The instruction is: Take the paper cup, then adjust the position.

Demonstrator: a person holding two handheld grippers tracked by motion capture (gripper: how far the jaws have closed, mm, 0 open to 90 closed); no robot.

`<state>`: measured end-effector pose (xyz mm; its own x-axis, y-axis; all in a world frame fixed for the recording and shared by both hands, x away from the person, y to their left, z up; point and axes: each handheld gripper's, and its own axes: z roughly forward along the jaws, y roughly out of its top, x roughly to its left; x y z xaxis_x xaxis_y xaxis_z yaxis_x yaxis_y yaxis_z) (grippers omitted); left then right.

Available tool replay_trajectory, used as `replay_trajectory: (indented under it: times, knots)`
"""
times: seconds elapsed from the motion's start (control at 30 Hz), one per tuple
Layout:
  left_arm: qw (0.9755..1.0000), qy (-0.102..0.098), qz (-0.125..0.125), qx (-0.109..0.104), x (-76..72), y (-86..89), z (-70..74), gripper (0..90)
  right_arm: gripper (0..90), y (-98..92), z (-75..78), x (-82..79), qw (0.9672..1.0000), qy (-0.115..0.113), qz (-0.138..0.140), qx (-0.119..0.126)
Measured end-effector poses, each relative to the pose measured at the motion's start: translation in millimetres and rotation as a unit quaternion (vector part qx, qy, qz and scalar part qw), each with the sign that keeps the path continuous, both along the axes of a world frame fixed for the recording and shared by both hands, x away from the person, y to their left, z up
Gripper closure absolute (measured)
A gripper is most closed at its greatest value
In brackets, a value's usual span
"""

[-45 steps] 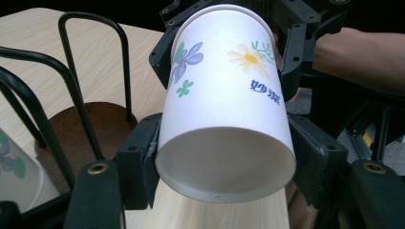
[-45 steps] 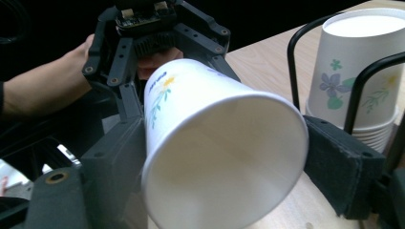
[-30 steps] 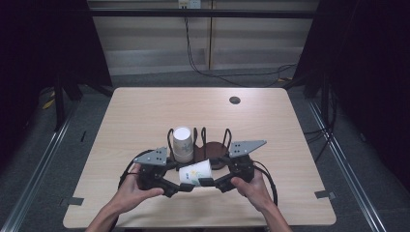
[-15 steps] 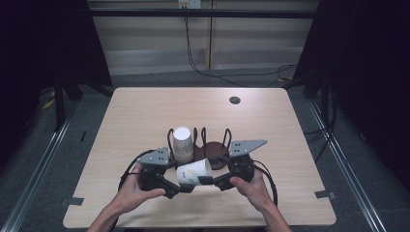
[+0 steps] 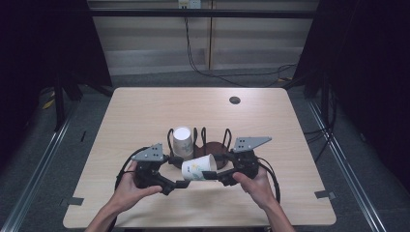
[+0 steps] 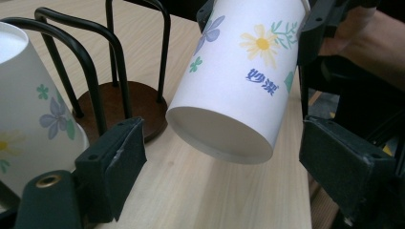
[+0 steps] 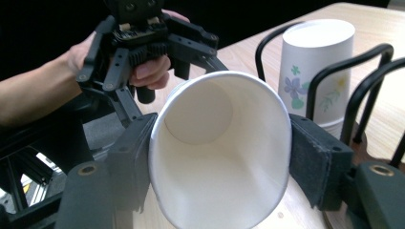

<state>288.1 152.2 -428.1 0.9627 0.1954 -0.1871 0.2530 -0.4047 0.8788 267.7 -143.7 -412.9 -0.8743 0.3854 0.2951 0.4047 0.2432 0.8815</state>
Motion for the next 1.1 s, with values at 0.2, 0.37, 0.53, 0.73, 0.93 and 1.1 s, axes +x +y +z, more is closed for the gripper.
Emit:
replay_trajectory:
  times: [0.2,0.37,0.53,0.73,0.93,1.1]
  knots:
    - [0.9999,0.000,0.004,0.011,-0.1,7.1,-2.7,15.8,30.5,-2.7,1.1,-0.5,0.9998,0.005,-0.008,-0.018]
    - [0.9998,-0.013,-0.007,0.011,-3.4,15.2,-9.6,15.9,30.7,-11.0,-3.9,-2.7,0.9991,0.011,-0.026,-0.032]
    - [0.9997,-0.020,-0.006,0.014,-4.3,16.4,-9.5,15.9,31.1,-19.4,-3.5,-4.9,0.9982,0.011,-0.033,-0.048]
    - [0.9997,-0.021,0.002,0.013,-3.7,23.0,-8.7,15.9,31.3,-32.3,-4.2,-8.6,0.9971,0.017,-0.045,-0.059]
    - [0.9992,-0.033,0.017,0.013,-0.8,29.5,-9.2,15.8,31.2,-48.4,-3.6,-11.1,0.9944,0.028,-0.063,-0.081]
    - [0.9992,-0.030,0.021,0.015,1.4,32.1,-11.2,15.9,31.2,-60.2,-1.1,-12.5,0.9927,0.033,-0.070,-0.092]
